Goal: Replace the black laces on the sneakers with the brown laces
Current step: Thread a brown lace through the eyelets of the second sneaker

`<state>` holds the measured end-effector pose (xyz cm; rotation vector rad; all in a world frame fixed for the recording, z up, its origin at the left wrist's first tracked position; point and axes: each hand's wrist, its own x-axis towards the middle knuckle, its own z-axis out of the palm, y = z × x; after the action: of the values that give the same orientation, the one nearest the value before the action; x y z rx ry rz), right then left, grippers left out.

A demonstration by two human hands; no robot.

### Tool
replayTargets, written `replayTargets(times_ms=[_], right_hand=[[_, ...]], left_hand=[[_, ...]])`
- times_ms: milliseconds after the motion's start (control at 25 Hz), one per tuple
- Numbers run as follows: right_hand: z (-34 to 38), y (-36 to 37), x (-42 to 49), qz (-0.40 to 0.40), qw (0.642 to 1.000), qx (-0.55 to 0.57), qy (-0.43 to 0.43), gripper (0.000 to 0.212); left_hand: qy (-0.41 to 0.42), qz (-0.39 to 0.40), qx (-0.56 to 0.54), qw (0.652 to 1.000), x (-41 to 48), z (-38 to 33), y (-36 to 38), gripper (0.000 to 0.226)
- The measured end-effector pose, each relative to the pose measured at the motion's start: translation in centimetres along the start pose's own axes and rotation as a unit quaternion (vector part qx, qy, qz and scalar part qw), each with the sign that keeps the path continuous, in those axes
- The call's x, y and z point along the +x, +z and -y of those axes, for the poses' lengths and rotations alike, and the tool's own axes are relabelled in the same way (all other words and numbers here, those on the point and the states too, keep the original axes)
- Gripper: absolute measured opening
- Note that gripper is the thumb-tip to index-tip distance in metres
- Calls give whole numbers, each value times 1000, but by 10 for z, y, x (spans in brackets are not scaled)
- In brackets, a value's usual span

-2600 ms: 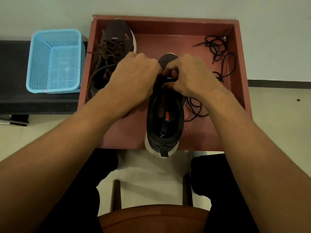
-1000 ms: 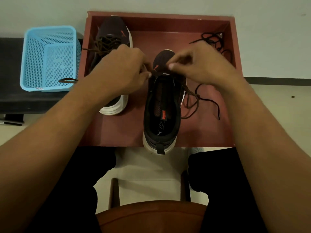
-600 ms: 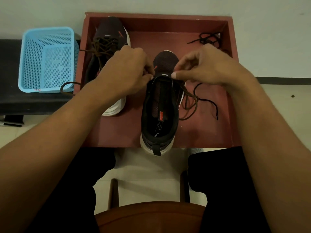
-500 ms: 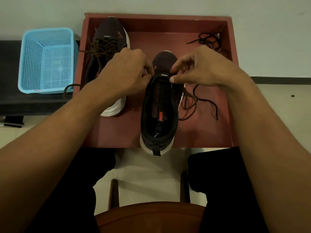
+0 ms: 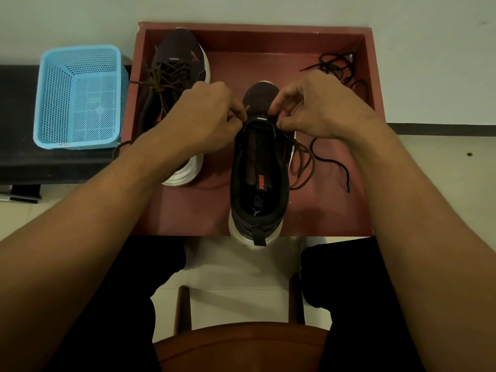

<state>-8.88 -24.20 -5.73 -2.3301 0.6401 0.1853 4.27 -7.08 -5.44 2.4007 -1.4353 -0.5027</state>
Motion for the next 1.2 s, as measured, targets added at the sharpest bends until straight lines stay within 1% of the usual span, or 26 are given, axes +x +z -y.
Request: replayTargets(times_ms=[160, 280, 440, 600, 720, 880, 1040, 1120, 1200], right_hand=[[1, -1, -1, -9, 1000, -10, -3, 20], [1, -3, -3, 5, 1000, -12, 5, 20], [1, -3, -4, 27, 999, -5, 19, 24], [2, -5, 0, 7, 999, 9, 51, 13], [-2, -7, -3, 26, 997, 14, 70, 10], [-4, -10, -6, 55, 997, 8, 50, 6], [-3, -11, -7, 59, 997, 12, 48, 4], [-4, -11, -7, 43, 998, 13, 53, 3], [-2, -8, -6, 12, 998, 22, 51, 3]], left_hand=[[-7, 7, -24, 1000, -1, 2, -1, 32], [-11, 13, -20, 1000, 0, 4, -1, 31], [-11, 16, -20, 1000, -1, 4, 0, 30], [-11, 14, -19, 1000, -2, 5, 0, 30], [-12, 13, -28, 999, -3, 6, -1, 30], [-9, -18, -17, 1000, -3, 8, 2, 28], [-1, -28, -18, 999, -3, 7, 5, 13], [-2, -40, -26, 999, -2, 6, 7, 7], [-15, -60, -27, 998, 1, 6, 10, 5]])
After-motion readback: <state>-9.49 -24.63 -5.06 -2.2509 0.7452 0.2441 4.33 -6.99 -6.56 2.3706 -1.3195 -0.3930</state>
